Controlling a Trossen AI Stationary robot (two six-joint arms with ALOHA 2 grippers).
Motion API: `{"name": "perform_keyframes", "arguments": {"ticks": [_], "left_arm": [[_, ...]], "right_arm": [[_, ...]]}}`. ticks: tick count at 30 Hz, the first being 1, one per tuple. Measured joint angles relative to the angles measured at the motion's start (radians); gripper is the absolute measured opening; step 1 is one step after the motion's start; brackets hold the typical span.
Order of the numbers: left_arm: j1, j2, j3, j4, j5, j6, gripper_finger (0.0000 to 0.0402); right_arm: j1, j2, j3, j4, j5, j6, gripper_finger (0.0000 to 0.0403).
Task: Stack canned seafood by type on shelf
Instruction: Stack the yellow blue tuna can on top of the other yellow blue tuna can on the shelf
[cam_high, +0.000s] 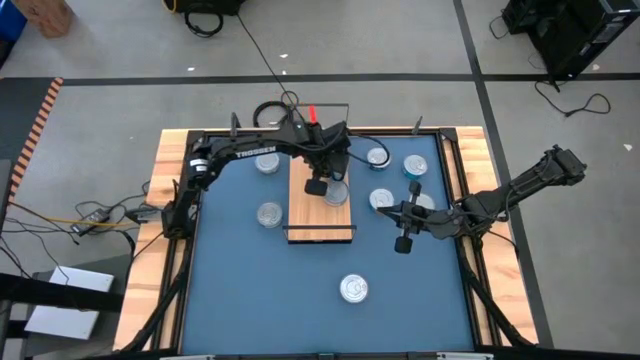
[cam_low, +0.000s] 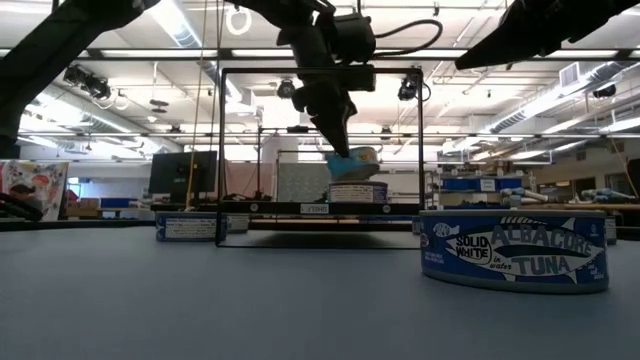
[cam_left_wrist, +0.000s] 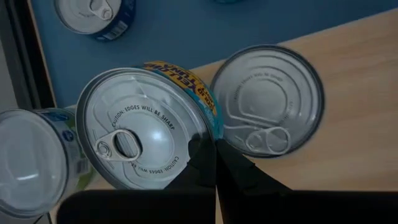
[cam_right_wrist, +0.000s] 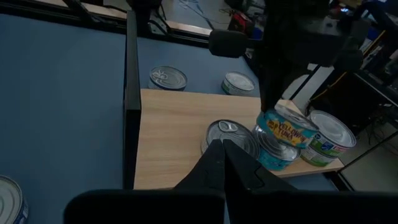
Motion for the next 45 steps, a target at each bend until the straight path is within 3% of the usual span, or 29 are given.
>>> {"name": "perform_keyframes", "arguments": {"ticks": [25, 36, 45], "left_arm": [[0.024, 0.030, -0.015, 0.031, 0.008, 0.023, 0.0002], [0.023, 0.029, -0.016, -0.005, -0.083, 0.021, 0.0009], [0.015, 0.028, -0.016, -0.016, -0.081, 0.021, 0.0066]], "right_arm": [[0.027, 0.000, 0.000, 0.000, 0.003, 0.001, 0.0002], [0.027, 0.000, 0.000, 0.000, 0.003, 0.001, 0.0002], [0.027, 0.000, 0.000, 0.000, 0.003, 0.000, 0.0002]]}}
